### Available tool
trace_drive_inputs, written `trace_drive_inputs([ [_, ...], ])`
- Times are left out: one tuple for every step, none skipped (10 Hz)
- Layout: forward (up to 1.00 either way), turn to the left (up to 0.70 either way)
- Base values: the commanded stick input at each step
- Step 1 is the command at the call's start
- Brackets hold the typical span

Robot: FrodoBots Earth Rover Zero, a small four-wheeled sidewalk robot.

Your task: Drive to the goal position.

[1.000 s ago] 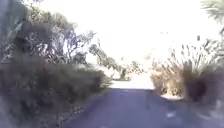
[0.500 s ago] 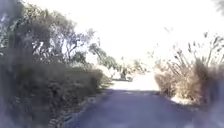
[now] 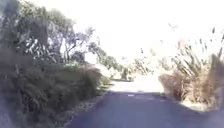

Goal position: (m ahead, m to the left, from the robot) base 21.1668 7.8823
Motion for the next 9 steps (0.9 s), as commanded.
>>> trace_drive_inputs([
  [1.00,-0.10],
  [1.00,-0.22],
  [1.00,-0.40],
  [1.00,-0.26],
  [1.00,-0.12],
  [1.00,0.00],
  [1.00,0.00],
  [1.00,0.00],
  [1.00,-0.09],
])
